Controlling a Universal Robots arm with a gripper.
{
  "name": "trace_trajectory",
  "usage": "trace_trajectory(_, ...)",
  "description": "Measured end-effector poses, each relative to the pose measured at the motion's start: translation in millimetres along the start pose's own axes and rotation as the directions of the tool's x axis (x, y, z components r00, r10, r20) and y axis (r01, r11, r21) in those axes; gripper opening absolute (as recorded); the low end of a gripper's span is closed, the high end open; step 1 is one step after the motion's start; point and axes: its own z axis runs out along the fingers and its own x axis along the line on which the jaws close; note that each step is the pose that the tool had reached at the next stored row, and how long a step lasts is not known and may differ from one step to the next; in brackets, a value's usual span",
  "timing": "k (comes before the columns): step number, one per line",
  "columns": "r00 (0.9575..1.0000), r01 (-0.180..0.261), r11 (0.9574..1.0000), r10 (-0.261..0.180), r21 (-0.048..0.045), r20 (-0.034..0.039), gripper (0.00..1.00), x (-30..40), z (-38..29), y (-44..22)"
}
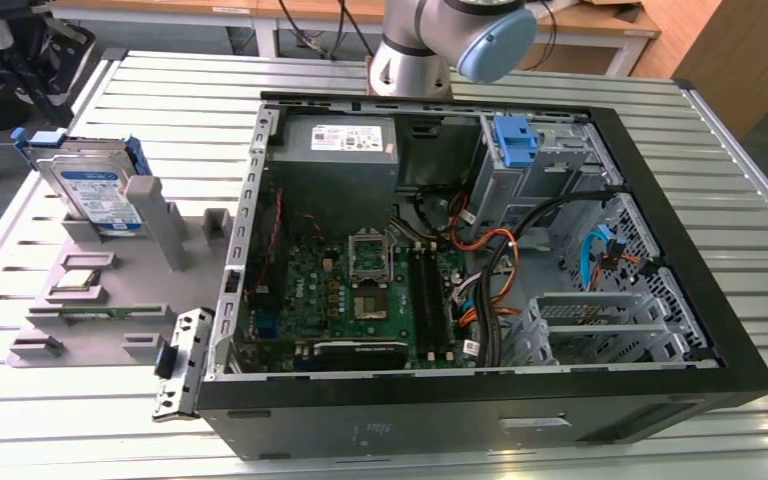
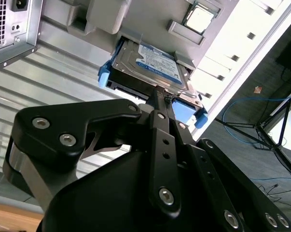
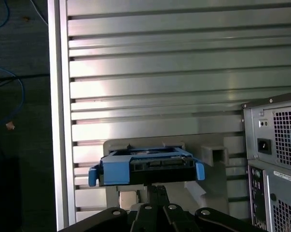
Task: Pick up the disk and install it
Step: 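Reach for the disk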
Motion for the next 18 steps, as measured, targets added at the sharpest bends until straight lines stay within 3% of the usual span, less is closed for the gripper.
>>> trace_trajectory(5,1.0,0.0,1.0,0.0,0.0,-0.0001,0.1,0.5,5.6,1.0)
trace_trajectory(11,1.0,0.0,1.0,0.0,-0.0018,0.0,0.1,1.1,7.4,4.9)
trace_trajectory(18,1.0,0.0,1.0,0.0,-0.002,0.0,0.1,4.9,11.0,5.0)
